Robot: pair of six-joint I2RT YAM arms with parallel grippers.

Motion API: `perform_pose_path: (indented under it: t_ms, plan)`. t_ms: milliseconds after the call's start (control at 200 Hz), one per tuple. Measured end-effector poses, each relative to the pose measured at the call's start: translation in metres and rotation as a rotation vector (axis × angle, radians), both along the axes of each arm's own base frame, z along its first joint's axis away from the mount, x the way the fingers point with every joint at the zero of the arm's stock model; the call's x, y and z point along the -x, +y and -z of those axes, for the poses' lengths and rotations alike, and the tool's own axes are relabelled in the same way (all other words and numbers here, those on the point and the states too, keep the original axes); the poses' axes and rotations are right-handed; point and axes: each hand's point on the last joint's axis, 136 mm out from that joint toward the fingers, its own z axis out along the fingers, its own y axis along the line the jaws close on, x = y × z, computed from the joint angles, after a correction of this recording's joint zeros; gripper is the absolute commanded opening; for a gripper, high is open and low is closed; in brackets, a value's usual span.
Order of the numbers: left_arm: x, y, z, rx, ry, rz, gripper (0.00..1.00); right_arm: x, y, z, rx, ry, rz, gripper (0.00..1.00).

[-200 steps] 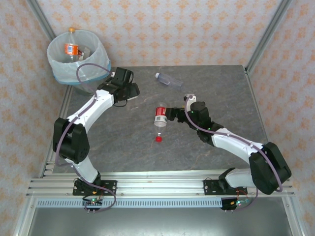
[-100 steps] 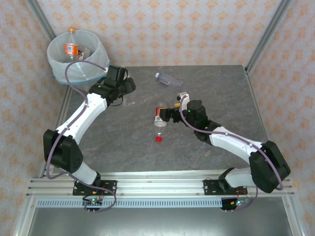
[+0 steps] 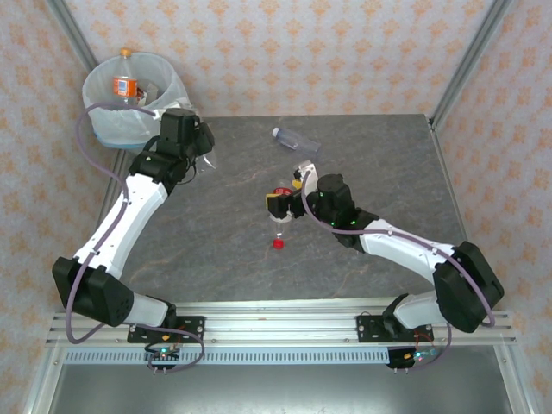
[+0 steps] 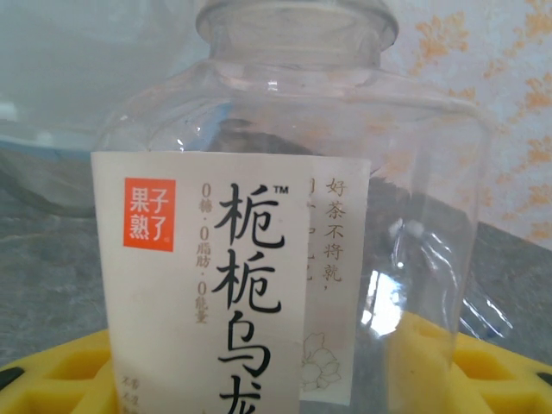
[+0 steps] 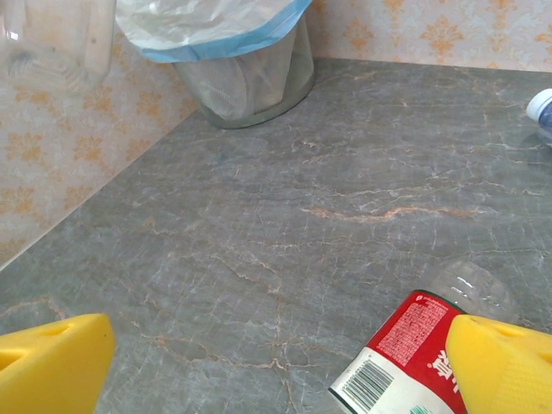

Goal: Put the plastic bottles in the bin

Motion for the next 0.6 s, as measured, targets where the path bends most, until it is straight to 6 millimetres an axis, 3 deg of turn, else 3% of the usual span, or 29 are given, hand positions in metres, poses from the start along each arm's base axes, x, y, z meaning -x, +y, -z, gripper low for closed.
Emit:
perform_pose_path:
  t_ms: [280, 601]
  plan:
    - [-0.017, 0.037, -0.046, -0.034, -0.096, -0.098, 0.0, 0.001, 0.002, 0.002, 0.021, -0.012, -0.021, 0.99]
    - [-0.079, 0.053, -0.08, -0.047, -0.156, -0.114, 0.0, 0.001, 0.002, 0.003, 0.029, -0.016, -0.019, 0.99]
